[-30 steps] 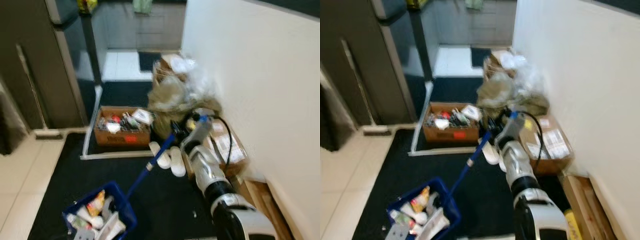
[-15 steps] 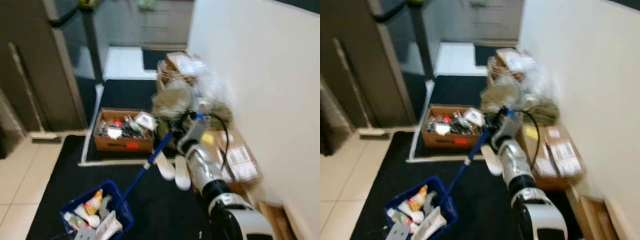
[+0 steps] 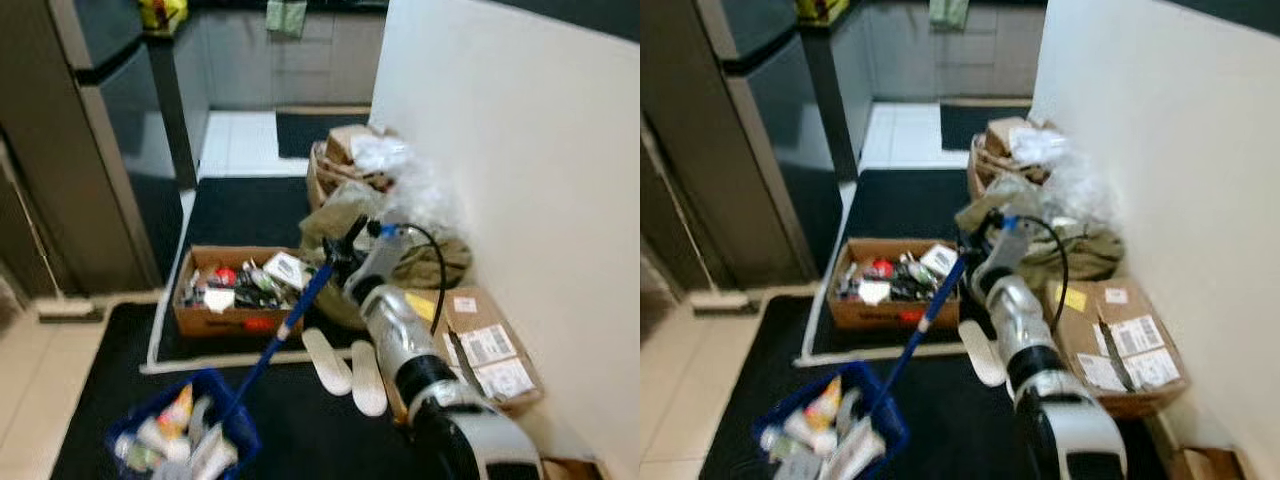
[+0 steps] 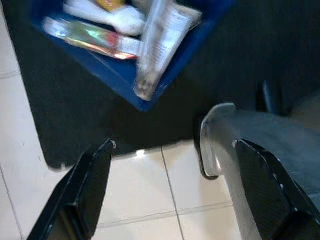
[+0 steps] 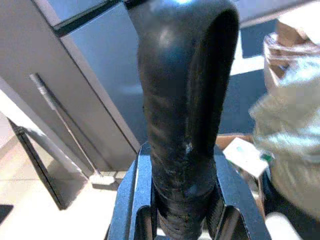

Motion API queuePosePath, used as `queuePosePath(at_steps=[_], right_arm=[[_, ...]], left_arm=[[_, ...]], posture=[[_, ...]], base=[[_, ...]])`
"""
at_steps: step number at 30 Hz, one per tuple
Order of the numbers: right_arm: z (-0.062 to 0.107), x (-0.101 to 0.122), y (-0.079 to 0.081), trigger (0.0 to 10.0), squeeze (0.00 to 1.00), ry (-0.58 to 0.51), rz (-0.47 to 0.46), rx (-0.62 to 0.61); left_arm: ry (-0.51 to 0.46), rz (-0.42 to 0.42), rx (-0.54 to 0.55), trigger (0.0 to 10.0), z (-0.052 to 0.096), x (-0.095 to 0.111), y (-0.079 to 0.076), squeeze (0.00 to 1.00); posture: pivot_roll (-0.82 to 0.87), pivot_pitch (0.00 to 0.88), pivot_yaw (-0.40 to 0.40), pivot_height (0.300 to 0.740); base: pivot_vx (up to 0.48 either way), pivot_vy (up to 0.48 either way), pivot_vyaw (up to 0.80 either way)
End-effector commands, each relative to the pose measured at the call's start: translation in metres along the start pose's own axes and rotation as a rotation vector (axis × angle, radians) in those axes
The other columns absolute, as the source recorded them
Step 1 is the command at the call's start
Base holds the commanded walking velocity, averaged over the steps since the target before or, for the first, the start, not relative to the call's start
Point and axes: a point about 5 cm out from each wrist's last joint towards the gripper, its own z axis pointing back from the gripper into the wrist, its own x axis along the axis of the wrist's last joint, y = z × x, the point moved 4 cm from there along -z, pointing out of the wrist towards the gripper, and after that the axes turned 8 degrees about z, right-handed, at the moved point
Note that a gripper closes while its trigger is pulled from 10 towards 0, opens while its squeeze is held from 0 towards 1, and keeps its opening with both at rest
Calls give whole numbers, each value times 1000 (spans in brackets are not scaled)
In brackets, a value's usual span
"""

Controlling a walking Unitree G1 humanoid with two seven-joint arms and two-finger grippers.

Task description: Sweep floor

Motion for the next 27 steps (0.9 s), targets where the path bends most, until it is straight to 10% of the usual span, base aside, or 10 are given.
queuePosePath(at_steps=[1, 27], right_arm=[[-5, 13, 9, 10000, 0, -50, -30, 16], [-20, 31, 41, 10000, 0, -64, -27, 57]], left_arm=[[50, -17, -3, 10000, 3, -14, 1, 0], [56, -4, -5, 10000, 4, -18, -2, 0]], posture=[[95, 0, -87, 740], [105, 0, -96, 740]], base=[[480, 0, 0], [480, 0, 0]])
